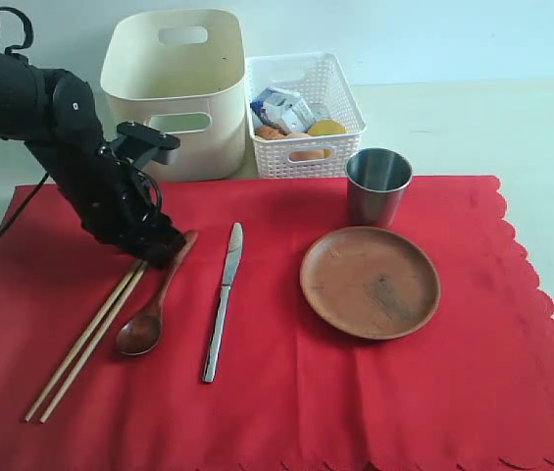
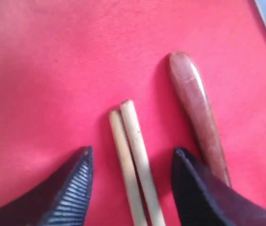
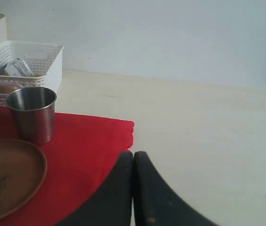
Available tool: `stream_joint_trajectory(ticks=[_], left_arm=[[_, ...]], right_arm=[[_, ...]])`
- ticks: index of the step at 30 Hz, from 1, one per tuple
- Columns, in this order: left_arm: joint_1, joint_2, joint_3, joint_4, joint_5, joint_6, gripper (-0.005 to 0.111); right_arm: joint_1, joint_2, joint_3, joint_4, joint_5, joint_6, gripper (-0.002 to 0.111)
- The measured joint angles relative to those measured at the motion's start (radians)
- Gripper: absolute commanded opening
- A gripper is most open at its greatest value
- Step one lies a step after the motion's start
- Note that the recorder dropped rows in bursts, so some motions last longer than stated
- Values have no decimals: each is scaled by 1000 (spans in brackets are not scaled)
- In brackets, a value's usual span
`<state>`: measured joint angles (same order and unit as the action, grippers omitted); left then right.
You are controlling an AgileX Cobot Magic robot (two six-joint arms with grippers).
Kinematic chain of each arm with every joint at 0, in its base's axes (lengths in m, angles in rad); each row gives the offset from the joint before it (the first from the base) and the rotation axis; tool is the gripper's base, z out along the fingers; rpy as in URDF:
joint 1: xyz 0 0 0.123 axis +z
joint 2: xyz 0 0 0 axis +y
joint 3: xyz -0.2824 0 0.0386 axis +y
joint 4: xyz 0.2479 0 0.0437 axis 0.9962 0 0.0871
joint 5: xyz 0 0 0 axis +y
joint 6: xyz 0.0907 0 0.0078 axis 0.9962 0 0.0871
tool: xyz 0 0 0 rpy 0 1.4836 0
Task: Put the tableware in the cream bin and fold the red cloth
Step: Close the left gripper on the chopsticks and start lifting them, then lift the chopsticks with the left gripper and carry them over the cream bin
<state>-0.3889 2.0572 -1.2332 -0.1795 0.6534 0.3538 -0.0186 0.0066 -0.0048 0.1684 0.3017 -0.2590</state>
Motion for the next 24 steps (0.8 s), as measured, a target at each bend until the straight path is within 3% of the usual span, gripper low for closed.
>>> stream_joint_trajectory(ticks=[9, 24], left_arm=[[0, 0, 0, 27, 0, -10, 0], [0, -29, 0, 25, 55, -14, 0]], right_arm=[[0, 0, 0, 2, 0, 0, 0], [0, 0, 0, 12, 0, 0, 0]])
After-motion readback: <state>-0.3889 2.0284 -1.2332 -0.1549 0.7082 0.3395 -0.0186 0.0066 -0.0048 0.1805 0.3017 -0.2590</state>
